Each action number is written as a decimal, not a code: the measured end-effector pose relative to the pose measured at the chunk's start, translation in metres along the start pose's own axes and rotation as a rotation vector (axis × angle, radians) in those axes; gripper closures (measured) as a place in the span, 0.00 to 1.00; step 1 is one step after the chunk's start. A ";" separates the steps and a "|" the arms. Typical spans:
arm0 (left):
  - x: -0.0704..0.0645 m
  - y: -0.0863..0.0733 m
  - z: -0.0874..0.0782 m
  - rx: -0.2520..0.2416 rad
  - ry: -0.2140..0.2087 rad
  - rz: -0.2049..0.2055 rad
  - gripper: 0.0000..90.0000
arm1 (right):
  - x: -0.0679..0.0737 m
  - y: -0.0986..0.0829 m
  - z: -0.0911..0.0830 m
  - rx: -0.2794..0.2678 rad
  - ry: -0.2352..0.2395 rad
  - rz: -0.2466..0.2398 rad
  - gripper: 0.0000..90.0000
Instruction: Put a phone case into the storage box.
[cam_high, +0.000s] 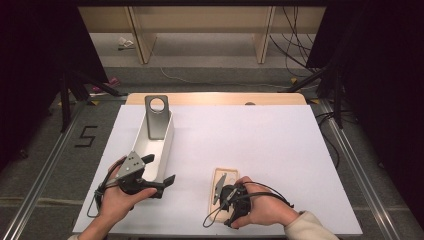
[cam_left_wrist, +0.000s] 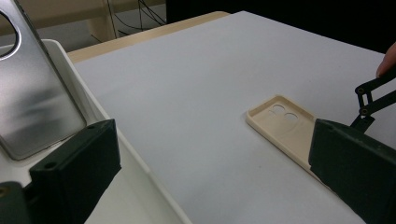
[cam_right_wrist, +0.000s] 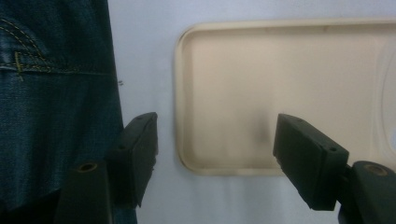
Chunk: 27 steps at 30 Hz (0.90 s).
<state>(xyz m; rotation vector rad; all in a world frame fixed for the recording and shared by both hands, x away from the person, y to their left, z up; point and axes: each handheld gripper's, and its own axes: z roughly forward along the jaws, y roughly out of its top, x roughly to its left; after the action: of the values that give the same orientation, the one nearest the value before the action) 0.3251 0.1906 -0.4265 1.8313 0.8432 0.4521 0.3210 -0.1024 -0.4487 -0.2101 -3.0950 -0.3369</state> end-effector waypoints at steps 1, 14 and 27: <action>0.000 0.000 0.000 0.000 -0.002 0.001 0.02 | 0.001 0.001 0.001 0.001 -0.001 0.004 0.35; -0.001 0.000 0.001 0.003 -0.006 0.001 0.02 | 0.007 0.010 0.009 0.039 -0.063 -0.025 0.43; -0.001 0.000 0.001 0.004 -0.012 0.004 0.02 | 0.014 0.015 0.012 0.057 -0.079 -0.047 0.60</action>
<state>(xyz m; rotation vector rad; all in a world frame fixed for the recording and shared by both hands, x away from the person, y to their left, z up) 0.3248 0.1893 -0.4268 1.8377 0.8333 0.4423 0.3086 -0.0835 -0.4566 -0.1527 -3.1864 -0.2468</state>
